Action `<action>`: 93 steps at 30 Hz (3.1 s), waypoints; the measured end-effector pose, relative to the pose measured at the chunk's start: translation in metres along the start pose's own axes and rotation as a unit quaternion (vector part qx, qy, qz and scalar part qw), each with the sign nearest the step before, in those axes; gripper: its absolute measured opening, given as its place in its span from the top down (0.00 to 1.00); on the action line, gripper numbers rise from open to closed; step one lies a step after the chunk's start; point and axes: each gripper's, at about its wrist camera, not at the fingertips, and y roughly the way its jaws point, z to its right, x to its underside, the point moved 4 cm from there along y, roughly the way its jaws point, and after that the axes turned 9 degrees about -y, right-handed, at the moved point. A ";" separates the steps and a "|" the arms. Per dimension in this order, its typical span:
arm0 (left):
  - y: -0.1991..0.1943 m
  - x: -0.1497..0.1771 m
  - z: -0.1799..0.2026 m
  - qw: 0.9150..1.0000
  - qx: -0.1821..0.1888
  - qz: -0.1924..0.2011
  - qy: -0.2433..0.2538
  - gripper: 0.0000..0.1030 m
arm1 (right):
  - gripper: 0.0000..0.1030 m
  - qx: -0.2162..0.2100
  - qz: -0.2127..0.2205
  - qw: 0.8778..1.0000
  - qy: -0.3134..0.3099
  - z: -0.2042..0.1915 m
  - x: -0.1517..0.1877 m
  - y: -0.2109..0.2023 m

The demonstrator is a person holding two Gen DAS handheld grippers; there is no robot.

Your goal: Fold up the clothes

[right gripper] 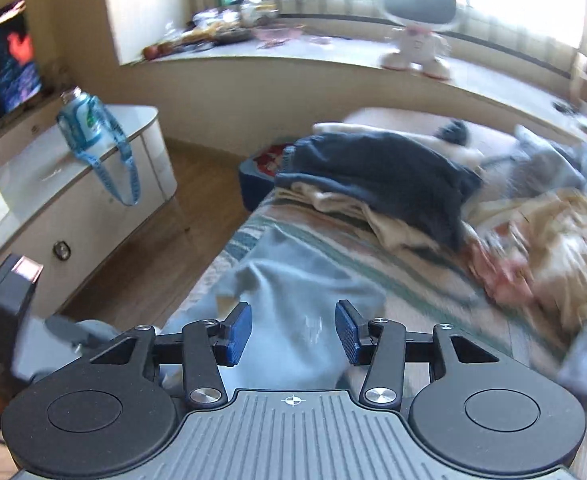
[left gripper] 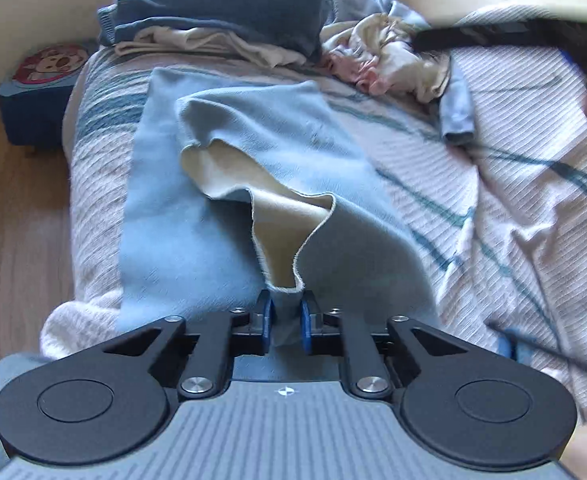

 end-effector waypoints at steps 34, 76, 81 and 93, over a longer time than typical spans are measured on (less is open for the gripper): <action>-0.047 0.001 -0.039 0.998 -0.024 0.021 -0.050 0.97 | 0.88 -0.034 -0.058 0.997 -0.036 -0.011 -0.058 0.148; -0.005 0.003 -0.067 0.993 -0.057 -0.039 -0.100 0.34 | 0.26 -0.109 -0.140 0.955 -0.236 0.015 -0.034 0.171; -0.002 0.000 -0.065 0.992 -0.040 -0.043 -0.115 0.60 | 0.15 -0.128 -0.180 0.949 -0.225 0.016 -0.024 0.209; -0.019 -0.010 -0.061 0.991 -0.031 -0.017 -0.126 0.73 | 0.86 -0.060 -0.130 0.986 -0.088 0.012 -0.001 0.150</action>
